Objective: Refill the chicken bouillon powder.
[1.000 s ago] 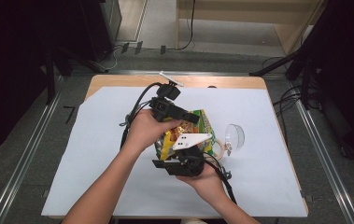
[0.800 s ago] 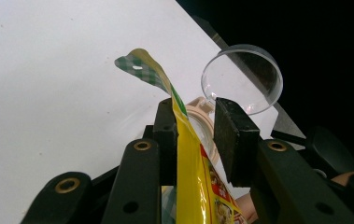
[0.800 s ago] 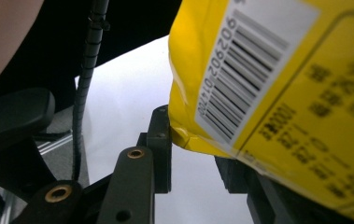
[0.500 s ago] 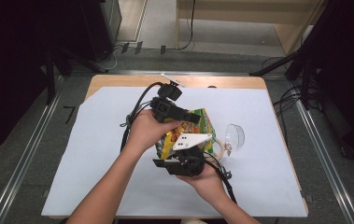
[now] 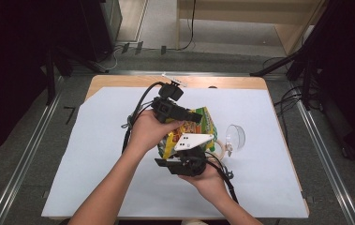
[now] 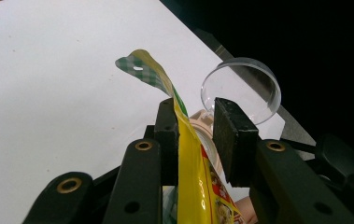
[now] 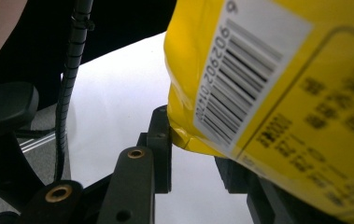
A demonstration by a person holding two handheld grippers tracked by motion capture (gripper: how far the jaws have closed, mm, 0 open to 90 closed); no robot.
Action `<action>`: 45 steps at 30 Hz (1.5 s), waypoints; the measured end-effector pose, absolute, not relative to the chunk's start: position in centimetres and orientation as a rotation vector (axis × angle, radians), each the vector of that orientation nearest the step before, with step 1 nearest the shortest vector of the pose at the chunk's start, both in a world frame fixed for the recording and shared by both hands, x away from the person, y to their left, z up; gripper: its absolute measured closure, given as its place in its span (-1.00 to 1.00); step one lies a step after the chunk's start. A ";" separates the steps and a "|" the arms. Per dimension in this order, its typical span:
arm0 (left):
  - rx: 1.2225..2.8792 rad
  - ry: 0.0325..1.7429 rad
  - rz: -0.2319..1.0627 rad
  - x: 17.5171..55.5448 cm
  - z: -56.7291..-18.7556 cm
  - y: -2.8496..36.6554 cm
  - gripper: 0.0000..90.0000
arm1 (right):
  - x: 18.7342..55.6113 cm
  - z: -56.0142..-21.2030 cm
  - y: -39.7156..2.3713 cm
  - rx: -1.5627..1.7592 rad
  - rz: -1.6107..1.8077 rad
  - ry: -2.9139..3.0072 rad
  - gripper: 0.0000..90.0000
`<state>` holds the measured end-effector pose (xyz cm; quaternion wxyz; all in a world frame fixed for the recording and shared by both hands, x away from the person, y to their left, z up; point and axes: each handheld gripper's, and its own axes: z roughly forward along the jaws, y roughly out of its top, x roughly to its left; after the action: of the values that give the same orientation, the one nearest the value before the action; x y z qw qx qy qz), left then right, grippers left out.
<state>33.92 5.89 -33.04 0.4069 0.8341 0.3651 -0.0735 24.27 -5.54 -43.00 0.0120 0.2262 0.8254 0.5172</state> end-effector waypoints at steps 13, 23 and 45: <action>2.102 0.927 -0.187 33.9 -33.3 6.0 0.59 | 24.3 -43.1 -5.5 0.698 1.600 2.586 0.56; 2.099 0.927 -0.191 33.5 -33.9 6.7 0.60 | 24.0 -43.6 -5.0 0.682 1.565 2.587 0.56; 2.087 0.952 -0.214 33.5 -34.0 7.3 0.59 | 23.7 -43.4 -4.8 0.662 1.561 2.604 0.54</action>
<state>33.45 7.30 -34.03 0.4066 0.8276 0.3776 -0.0850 23.70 -4.78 -43.39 0.0173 0.2130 0.8379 0.5023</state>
